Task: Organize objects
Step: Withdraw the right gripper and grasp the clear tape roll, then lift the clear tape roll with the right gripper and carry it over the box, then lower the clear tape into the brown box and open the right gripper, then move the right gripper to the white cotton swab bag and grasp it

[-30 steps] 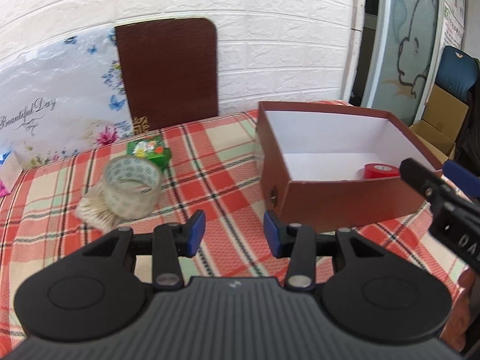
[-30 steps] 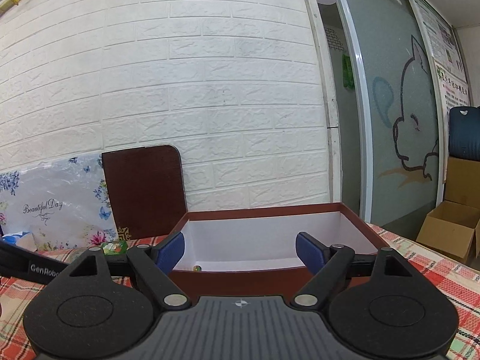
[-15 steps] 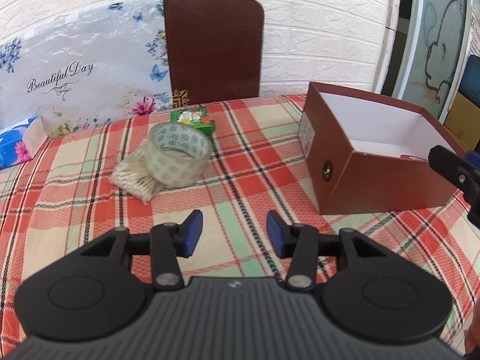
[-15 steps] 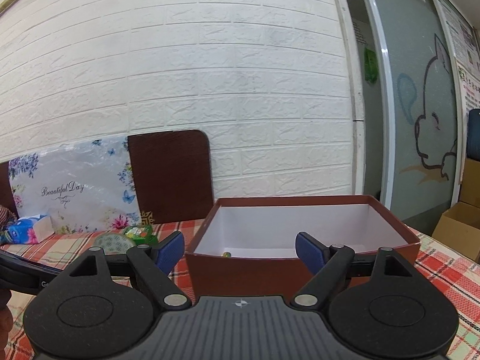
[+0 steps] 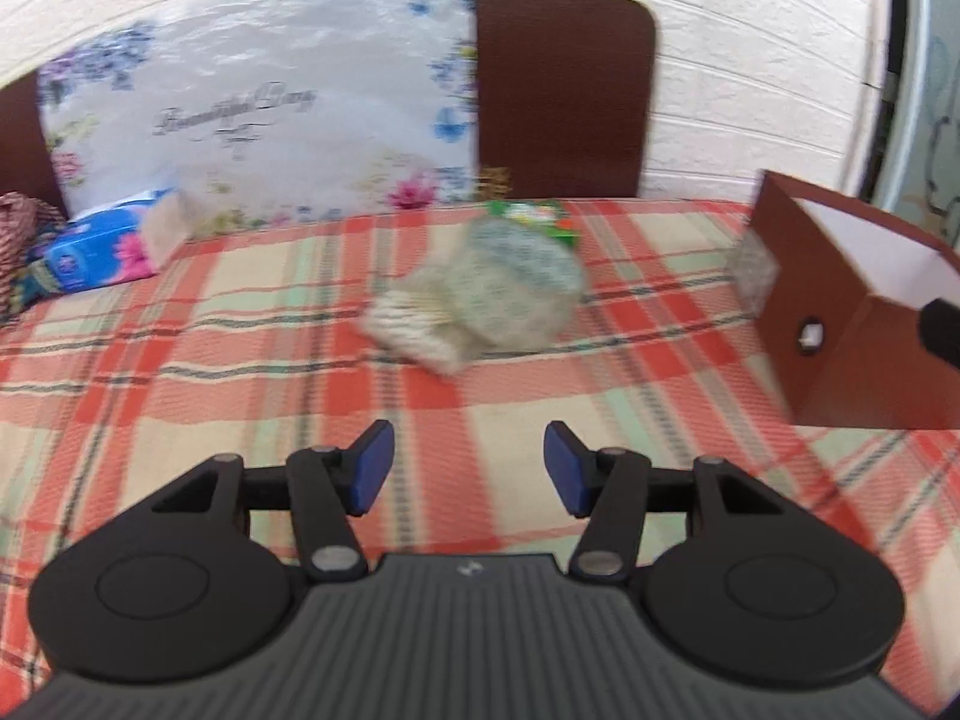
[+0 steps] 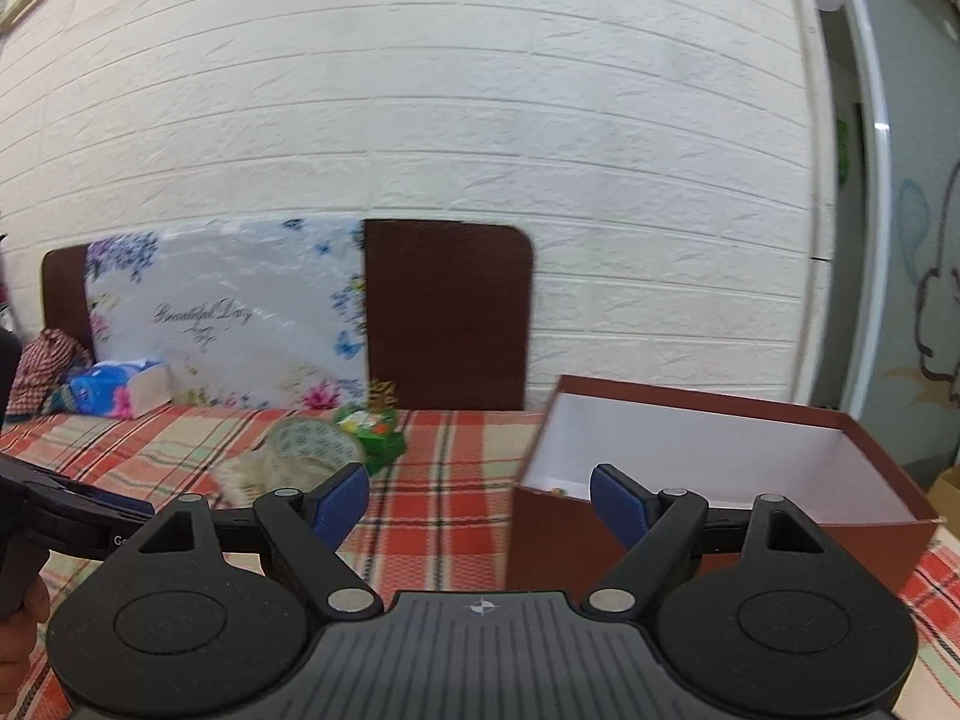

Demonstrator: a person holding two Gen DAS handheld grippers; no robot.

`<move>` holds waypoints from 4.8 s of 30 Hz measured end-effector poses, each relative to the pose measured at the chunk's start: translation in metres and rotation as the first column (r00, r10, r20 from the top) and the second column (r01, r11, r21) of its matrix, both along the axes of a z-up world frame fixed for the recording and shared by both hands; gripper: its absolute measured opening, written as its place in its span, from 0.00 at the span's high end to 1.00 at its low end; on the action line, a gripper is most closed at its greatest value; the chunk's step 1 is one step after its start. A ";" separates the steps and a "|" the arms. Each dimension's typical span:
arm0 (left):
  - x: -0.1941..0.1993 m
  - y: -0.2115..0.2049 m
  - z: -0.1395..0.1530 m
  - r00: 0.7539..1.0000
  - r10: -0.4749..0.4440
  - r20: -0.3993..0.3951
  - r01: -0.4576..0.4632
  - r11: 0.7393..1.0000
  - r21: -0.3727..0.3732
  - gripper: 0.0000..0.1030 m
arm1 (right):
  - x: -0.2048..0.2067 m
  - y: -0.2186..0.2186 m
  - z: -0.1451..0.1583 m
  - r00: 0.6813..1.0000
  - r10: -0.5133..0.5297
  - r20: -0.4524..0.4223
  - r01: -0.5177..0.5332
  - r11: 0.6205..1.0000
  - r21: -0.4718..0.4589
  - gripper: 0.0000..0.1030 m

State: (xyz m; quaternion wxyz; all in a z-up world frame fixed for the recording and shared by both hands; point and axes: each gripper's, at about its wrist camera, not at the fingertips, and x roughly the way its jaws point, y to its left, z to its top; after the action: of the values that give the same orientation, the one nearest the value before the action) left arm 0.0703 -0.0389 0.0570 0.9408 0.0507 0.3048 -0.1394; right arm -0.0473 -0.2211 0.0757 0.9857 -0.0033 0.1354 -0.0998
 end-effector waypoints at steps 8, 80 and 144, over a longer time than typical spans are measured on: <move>0.019 0.073 -0.052 0.973 0.227 0.041 -0.225 0.973 -0.061 0.29 | 0.082 0.037 -0.013 0.972 0.214 -0.096 -0.213 0.977 0.027 0.23; -0.015 -0.286 0.229 0.865 -0.469 0.179 0.476 0.879 0.003 0.73 | 0.037 -0.166 0.159 0.988 0.155 0.023 -0.131 0.896 -0.425 0.14; 0.028 0.074 -0.053 0.977 0.208 0.036 -0.202 0.971 -0.129 0.19 | 0.255 0.038 -0.092 0.899 0.397 -0.184 -0.310 0.875 0.372 0.47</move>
State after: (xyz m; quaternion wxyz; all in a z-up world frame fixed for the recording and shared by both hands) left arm 0.0981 0.0349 0.0038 0.9586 -0.0366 0.2760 -0.0590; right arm 0.2077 -0.1830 -0.0165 0.9476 0.1257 0.2726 0.1089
